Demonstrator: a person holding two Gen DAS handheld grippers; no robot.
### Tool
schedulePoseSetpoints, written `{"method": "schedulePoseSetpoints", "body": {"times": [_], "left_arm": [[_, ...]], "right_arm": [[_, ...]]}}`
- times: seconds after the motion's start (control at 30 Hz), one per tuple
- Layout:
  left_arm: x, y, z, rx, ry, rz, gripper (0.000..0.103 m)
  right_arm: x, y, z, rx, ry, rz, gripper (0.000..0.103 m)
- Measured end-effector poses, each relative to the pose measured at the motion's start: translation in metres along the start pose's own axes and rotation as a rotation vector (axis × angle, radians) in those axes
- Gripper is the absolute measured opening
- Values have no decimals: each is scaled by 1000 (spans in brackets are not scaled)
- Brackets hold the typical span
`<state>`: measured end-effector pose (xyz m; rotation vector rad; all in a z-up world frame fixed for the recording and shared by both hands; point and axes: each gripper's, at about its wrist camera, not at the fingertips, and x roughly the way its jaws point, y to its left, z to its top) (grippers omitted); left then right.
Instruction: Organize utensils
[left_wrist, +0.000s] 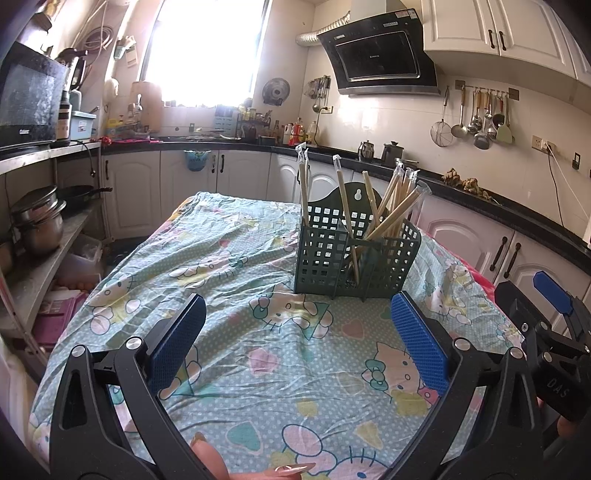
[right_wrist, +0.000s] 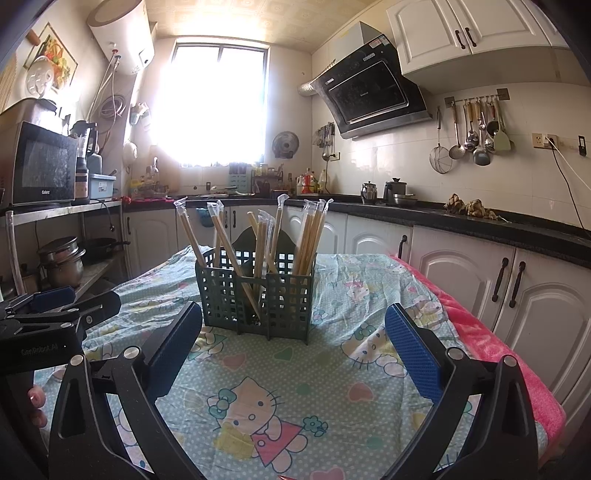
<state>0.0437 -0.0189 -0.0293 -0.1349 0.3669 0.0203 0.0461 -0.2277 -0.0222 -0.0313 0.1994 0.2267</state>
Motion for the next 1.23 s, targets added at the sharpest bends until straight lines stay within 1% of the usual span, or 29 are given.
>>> {"method": "schedulePoseSetpoints", "body": {"times": [0.53,0.7,0.83,0.97,1.0,1.07,1.1,1.13,1.17,1.2,1.23], "left_arm": [[1,-1,-1,6,5,3,92],[4,1,-2,7,22,8,92],[12,5,-2,-10,63,18,92],[24,24,3,-60,129,37,92],[29,31,5,-69,143,49,92],[49,53,15,-74,199,86,92],[63,66,19,-71,244,126,92],[75,80,24,-92,267,163,92],[83,91,27,-113,277,175,92],[96,103,29,-130,299,187,92],[121,115,31,-118,359,224,92]], "right_arm": [[2,-1,-3,1,8,1,97],[2,-2,-3,4,15,4,97],[7,-8,-3,19,46,-8,97],[22,-26,1,64,127,-25,97],[30,-37,4,83,162,-42,97],[50,-60,9,109,236,-66,97],[69,-76,9,112,305,-96,97],[91,-95,5,111,387,-126,97],[102,-107,3,121,421,-136,97],[124,-126,-5,133,485,-160,97],[140,-139,-11,133,536,-184,97]]}}
